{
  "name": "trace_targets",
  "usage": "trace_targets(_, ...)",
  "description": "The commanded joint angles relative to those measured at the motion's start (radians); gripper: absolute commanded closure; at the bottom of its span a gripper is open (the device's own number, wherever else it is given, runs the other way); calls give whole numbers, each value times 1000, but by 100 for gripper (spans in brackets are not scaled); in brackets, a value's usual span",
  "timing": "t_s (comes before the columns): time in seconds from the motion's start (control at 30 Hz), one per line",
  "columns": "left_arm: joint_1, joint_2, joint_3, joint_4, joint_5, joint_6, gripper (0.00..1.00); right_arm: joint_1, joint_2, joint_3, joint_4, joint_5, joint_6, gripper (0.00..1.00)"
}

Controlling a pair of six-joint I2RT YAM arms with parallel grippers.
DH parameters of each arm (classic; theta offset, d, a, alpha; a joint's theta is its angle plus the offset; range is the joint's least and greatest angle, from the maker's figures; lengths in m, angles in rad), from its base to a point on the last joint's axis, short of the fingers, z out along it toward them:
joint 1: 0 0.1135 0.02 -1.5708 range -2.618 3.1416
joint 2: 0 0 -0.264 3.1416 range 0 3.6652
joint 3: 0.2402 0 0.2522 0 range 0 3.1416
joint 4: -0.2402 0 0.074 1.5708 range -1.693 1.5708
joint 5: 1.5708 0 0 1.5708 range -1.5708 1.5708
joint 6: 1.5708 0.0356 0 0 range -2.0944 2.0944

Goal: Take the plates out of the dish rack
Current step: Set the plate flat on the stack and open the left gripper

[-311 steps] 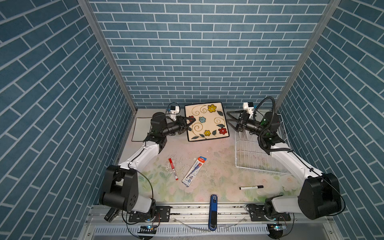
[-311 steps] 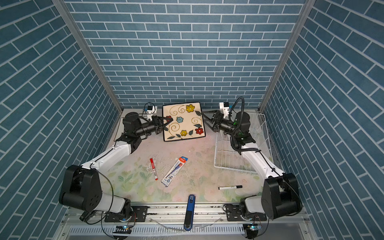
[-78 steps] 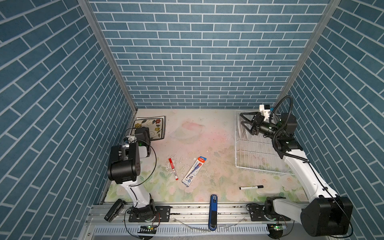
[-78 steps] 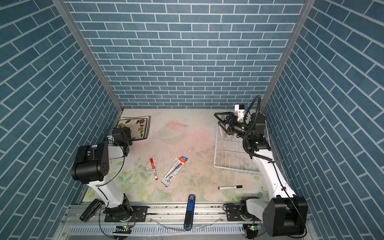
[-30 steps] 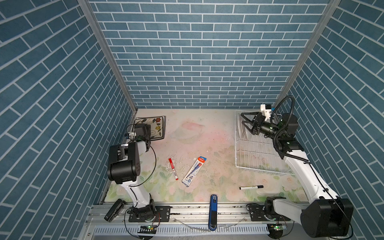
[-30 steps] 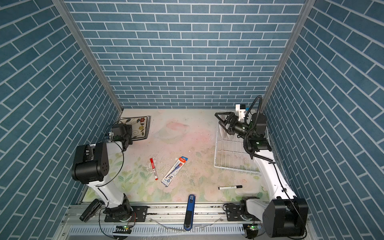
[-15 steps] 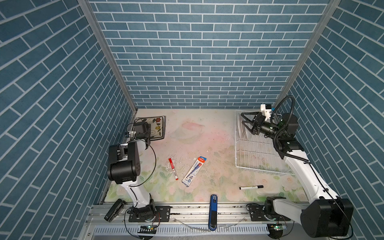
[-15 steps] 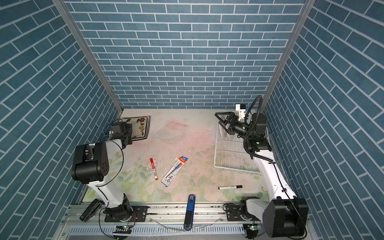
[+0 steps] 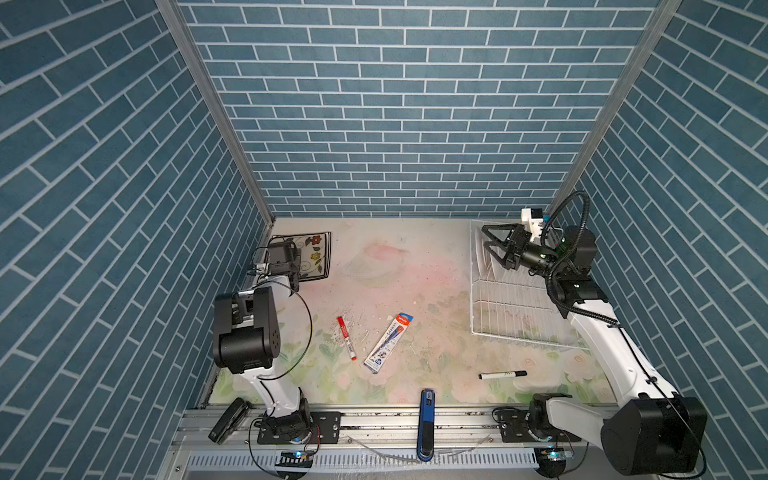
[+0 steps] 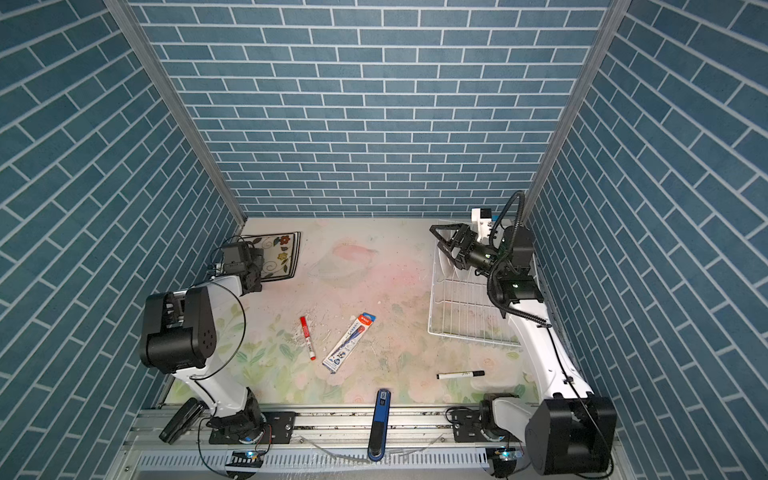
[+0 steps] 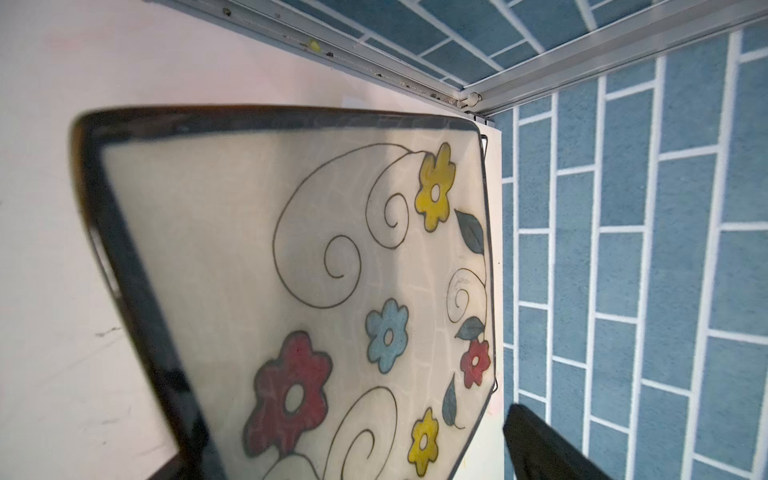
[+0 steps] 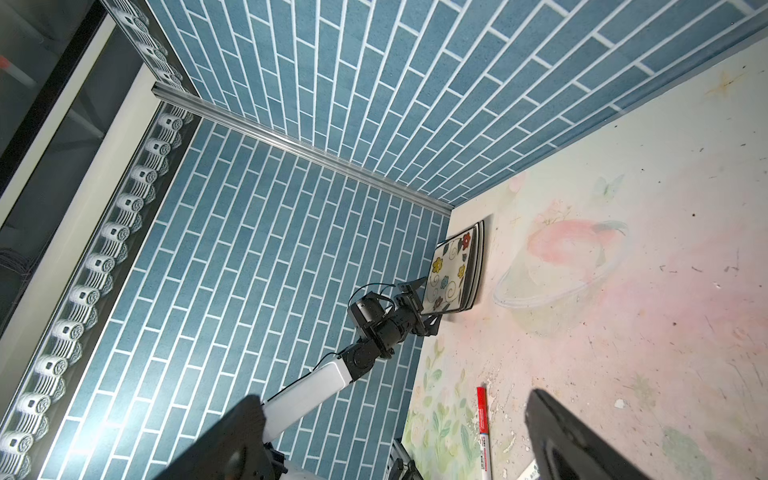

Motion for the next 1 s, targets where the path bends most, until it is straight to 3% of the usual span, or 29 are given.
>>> trace_targets(0.0, -3, -6, 35, -19, -4, -2, 0, -5, -31, 31, -9, -14, -37, 1)
trace_targets(0.43, -5, 26, 171, -230, 15, 37, 0, -7, -34, 36, -37, -5, -56, 1)
trace_targets(0.97, -10, 48, 222, -318, 35, 52, 0, -8, -31, 41, -41, -5, -59, 1)
